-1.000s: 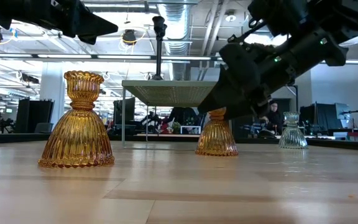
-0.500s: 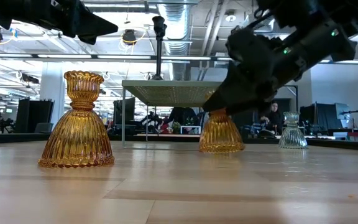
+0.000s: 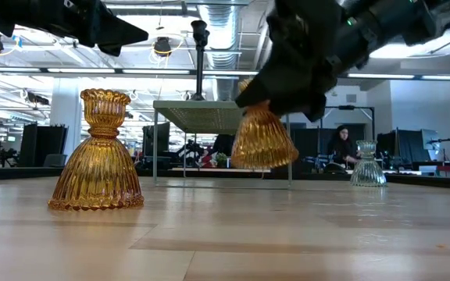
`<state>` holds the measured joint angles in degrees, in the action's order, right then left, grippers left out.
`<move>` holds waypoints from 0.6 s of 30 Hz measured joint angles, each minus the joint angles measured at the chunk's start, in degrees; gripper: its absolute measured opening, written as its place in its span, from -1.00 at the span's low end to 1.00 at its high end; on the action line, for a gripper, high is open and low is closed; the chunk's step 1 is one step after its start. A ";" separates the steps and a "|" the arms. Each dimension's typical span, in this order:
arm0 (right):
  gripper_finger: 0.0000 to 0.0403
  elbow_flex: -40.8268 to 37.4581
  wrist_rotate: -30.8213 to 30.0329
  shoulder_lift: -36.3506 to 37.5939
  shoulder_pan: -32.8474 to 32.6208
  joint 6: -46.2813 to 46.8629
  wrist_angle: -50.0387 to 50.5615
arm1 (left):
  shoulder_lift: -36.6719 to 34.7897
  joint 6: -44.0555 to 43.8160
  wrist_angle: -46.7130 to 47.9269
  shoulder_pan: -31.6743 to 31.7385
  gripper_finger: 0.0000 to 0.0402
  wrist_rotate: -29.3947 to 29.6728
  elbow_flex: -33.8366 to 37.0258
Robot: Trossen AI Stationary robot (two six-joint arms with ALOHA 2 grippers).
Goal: Pick & Place candle stick holders
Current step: Put the right yellow glass candle holder on the shelf
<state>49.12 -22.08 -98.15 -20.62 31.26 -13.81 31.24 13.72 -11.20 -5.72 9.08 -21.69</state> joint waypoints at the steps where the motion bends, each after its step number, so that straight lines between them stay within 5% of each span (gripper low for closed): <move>1: -0.39 1.11 0.15 0.00 -0.02 -0.69 1.38 | 0.00 -0.47 0.00 -0.02 -0.98 0.00 0.00; 18: -0.39 13.93 -3.29 14.73 4.82 -16.57 20.94 | 0.36 -0.71 -0.05 -0.02 -0.96 0.00 0.00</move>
<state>63.05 -25.36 -83.42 -15.80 14.69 7.13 31.61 13.02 -11.25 -5.74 9.08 -21.69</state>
